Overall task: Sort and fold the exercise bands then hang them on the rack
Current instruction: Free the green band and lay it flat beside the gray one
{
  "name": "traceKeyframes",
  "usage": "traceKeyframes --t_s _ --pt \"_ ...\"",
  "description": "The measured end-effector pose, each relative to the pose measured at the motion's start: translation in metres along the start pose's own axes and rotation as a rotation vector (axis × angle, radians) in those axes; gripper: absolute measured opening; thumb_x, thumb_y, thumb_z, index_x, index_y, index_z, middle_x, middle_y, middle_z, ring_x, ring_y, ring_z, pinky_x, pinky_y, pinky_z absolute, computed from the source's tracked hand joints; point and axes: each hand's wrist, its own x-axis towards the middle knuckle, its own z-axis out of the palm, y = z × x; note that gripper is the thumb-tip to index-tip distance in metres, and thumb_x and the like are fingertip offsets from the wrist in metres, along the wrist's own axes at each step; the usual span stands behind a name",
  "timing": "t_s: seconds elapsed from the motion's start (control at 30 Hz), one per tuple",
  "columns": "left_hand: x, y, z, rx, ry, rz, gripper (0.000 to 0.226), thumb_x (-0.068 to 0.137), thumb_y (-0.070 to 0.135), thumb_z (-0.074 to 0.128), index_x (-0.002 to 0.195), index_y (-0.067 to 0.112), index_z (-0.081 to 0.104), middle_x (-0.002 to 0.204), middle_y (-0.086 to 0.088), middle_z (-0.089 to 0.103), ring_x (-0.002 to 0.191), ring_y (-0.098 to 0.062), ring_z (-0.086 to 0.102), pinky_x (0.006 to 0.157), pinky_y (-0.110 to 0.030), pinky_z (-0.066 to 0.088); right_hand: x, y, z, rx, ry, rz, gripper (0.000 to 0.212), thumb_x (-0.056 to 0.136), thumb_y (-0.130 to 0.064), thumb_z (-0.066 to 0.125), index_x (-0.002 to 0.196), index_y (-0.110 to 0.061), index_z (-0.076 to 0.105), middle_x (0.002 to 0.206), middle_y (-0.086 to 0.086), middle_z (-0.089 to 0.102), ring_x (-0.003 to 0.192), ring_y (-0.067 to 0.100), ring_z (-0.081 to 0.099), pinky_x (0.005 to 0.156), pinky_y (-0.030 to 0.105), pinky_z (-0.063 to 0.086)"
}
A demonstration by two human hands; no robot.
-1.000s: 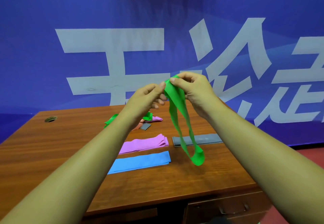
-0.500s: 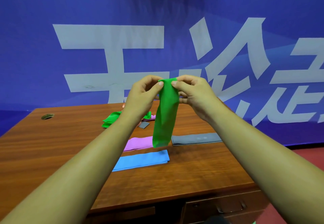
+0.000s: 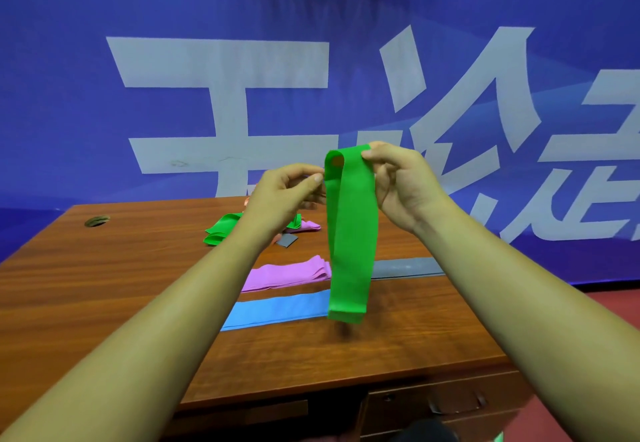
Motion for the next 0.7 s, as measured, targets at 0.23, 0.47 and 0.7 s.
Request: traceKeyframes --t_s 0.23,0.47,0.7 --pt "0.002 0.007 0.007 0.007 -0.097 -0.042 0.014 0.093 0.010 0.062 0.103 0.019 0.066 0.087 -0.004 0.074 0.081 -0.013 0.072 0.078 -0.027 0.056 -0.006 0.002 -0.006 0.152 0.012 0.052 0.038 0.091 -0.002 0.036 0.056 -0.012 0.048 0.046 -0.001 0.049 0.042 0.012 0.050 0.049 0.020 0.046" --pt "0.007 0.001 0.010 0.031 0.058 -0.004 0.019 0.091 0.006 0.062 0.093 0.023 0.070 0.079 -0.003 0.073 0.072 -0.013 0.068 0.068 -0.027 0.054 -0.003 0.004 -0.013 0.172 -0.062 0.052 0.020 0.088 -0.004 0.042 0.071 -0.006 0.052 0.063 0.006 0.059 0.052 0.016 0.058 0.057 0.025 0.051" --pt "0.011 0.022 0.002 -0.114 0.105 -0.021 0.006 0.087 0.010 0.069 0.094 0.011 0.070 0.075 0.000 0.072 0.072 -0.012 0.067 0.069 -0.025 0.056 0.003 0.022 -0.034 -0.479 -0.001 0.228 0.031 0.097 -0.028 0.050 0.080 -0.009 0.067 0.080 0.011 0.069 0.073 0.024 0.062 0.074 0.038 0.051"
